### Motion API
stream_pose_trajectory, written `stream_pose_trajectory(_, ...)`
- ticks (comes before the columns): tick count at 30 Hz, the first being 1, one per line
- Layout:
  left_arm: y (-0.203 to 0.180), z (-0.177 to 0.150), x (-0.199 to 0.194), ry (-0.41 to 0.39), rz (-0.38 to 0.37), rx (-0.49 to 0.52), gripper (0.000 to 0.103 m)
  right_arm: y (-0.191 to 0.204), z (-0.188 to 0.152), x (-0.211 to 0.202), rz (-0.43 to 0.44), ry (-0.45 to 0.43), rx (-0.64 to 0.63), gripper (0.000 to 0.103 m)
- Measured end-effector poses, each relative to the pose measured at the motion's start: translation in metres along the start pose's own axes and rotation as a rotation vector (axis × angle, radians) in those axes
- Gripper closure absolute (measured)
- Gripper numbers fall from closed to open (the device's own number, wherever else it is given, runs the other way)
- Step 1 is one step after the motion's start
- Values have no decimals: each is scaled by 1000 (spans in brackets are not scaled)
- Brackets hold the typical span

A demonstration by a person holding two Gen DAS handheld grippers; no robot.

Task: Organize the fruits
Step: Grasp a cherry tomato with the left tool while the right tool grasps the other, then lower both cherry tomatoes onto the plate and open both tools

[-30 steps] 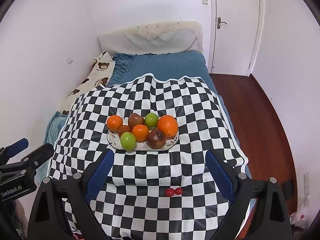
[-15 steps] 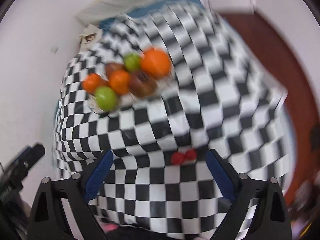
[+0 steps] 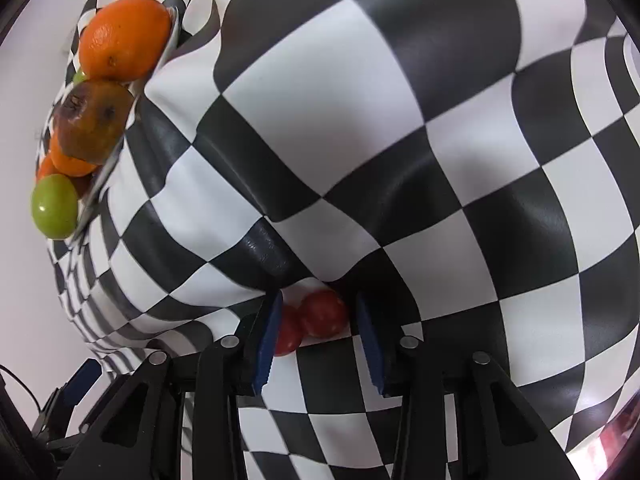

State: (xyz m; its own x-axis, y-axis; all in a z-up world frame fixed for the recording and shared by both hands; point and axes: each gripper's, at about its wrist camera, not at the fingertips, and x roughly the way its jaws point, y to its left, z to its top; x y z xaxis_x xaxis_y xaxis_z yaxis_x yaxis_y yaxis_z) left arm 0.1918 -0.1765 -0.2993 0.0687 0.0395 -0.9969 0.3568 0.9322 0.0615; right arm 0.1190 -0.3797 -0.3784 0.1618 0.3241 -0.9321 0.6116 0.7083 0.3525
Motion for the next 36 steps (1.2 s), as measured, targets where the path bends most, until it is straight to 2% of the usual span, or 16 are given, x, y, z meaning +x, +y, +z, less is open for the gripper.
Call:
stream_pose_trajectory(1, -2, 1, 2, 7, -9, 4, 0, 2, 0, -1, 3, -10, -4, 75)
stream_pose_trajectory(6, -23, 4, 9, 19, -77, 58, 0, -12, -9, -24, 35, -63, 18, 75)
stream_pose_trajectory(10, -56, 10, 25, 49, -137, 121, 2, -27, -10, -42, 20, -95, 25, 75)
stream_pose_trajectory(13, -79, 12, 39, 69, -160, 165, 18, -40, -10, -48, 11, -103, 41, 75)
stream_pose_trajectory(14, -84, 13, 43, 78, -162, 174, 26, -44, -10, -50, 7, -106, 46, 75)
stream_pose_trajectory(17, -97, 16, 51, 93, -203, 175, 29, -57, -7, -50, 9, -108, 64, 75)
stream_pose_trajectory(19, -107, 19, 52, 83, -211, 193, 37, -69, -5, -55, 12, -110, 73, 75)
stream_pose_trajectory(21, -118, 20, 51, 79, -223, 213, 55, -73, -5, -55, 13, -109, 78, 75)
stream_pose_trajectory(24, -133, 21, 50, 80, -221, 247, 74, -72, -7, -55, 6, -111, 70, 75)
stream_pose_trajectory(30, -146, 5, 47, 57, -200, 250, 75, -67, -11, -55, 3, -116, 60, 75)
stream_pose_trajectory(36, -125, -2, 43, 34, -199, 211, 75, -61, -12, -59, 14, -120, 54, 75)
